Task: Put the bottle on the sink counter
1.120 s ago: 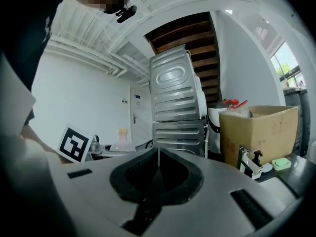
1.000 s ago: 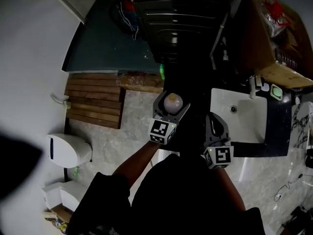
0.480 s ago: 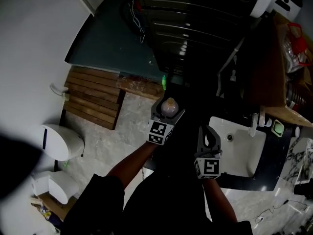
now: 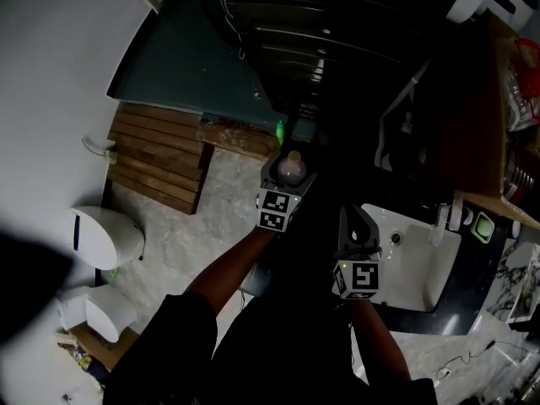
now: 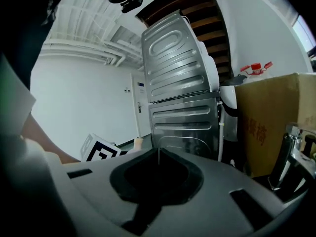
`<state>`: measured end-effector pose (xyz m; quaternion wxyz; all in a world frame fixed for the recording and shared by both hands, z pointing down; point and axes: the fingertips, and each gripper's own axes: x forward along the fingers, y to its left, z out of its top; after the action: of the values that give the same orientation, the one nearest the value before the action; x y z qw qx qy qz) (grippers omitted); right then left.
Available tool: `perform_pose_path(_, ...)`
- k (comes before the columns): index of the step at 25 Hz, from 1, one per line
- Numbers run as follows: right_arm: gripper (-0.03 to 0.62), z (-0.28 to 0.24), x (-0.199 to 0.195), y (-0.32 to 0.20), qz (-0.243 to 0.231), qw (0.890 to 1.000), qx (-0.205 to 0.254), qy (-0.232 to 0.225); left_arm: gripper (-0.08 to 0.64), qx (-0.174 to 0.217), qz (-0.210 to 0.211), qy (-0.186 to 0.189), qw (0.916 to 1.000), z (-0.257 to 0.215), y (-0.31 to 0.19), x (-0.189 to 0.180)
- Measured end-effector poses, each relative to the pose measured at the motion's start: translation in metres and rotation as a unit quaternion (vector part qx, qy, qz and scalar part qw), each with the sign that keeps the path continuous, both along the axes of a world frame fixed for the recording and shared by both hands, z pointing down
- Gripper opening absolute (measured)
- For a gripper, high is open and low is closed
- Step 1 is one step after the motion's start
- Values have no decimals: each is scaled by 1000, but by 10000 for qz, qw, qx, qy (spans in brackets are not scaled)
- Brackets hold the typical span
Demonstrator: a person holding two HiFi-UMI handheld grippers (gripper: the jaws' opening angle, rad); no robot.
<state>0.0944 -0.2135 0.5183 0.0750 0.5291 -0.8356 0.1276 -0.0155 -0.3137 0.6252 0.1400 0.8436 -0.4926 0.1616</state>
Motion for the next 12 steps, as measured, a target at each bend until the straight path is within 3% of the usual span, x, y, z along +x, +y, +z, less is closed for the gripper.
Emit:
perform_pose_path(4, 40, 1, 5, -8, 87, 9999, -53, -111, 394, -46, -53, -139, 9999, 10, -14, -2)
perform_pose_path(8, 40, -5, -1, -4, -149, 9984, 258, 473, 393, -204, 2, -281, 9994, 23, -16, 5)
perform_pose_path(12, 40, -7, -11, -2, -281, 9981, 331, 433, 393, -250, 82, -381, 9989, 30, -17, 9)
